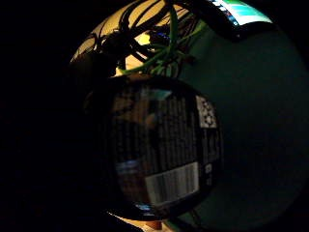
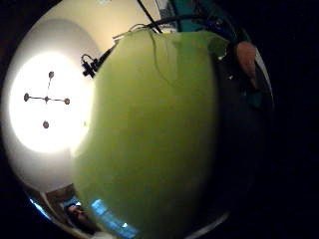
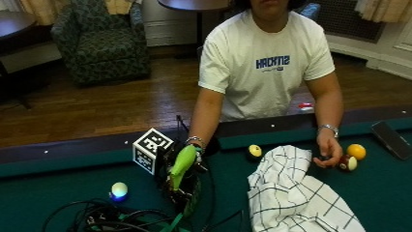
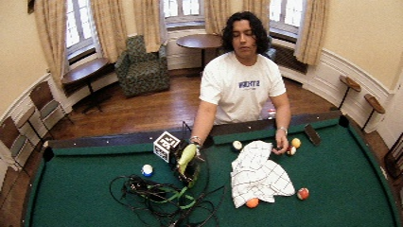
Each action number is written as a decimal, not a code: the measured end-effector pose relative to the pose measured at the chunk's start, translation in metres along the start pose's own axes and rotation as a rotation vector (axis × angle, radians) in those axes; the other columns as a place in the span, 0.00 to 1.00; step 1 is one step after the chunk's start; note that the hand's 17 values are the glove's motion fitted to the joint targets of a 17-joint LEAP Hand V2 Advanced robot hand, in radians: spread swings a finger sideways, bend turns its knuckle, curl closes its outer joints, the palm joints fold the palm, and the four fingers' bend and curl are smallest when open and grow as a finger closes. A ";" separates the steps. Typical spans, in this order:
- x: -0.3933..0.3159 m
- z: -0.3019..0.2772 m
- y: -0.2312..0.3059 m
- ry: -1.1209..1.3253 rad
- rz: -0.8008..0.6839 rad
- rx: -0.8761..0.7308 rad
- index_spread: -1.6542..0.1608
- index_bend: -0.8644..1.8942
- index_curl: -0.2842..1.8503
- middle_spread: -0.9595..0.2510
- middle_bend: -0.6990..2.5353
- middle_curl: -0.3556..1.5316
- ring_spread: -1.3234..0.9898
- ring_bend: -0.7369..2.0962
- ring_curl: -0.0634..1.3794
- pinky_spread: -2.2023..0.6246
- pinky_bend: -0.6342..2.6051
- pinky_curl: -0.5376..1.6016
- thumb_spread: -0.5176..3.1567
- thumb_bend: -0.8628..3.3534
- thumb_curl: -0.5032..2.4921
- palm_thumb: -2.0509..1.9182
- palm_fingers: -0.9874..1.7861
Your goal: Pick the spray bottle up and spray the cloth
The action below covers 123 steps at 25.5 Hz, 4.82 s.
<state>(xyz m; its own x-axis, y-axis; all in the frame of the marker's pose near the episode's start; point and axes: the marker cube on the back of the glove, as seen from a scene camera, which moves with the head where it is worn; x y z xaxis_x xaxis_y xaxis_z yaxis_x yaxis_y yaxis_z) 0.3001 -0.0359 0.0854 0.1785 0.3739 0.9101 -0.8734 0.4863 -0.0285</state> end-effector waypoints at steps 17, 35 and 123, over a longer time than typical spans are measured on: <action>0.032 -0.016 0.003 0.042 -0.253 0.083 0.75 0.45 0.35 0.62 0.41 0.46 0.48 0.49 0.36 0.71 0.30 0.42 0.28 0.21 0.36 0.75 0.88; 0.028 0.004 -0.018 0.057 -0.254 0.003 0.76 0.49 0.39 0.63 0.44 0.49 0.48 0.51 0.39 0.68 0.32 0.45 0.20 0.20 0.39 0.76 0.86; -0.119 0.160 0.166 1.127 -0.033 -1.354 0.76 0.47 0.42 0.64 0.44 0.49 0.48 0.52 0.39 0.67 0.32 0.45 0.20 0.20 0.44 0.75 0.85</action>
<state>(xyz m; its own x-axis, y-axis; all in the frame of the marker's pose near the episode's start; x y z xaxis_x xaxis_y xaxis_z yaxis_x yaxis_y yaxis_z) 0.0617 -0.1263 0.0384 0.8952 0.3810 0.2312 -0.0120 0.5393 -0.8421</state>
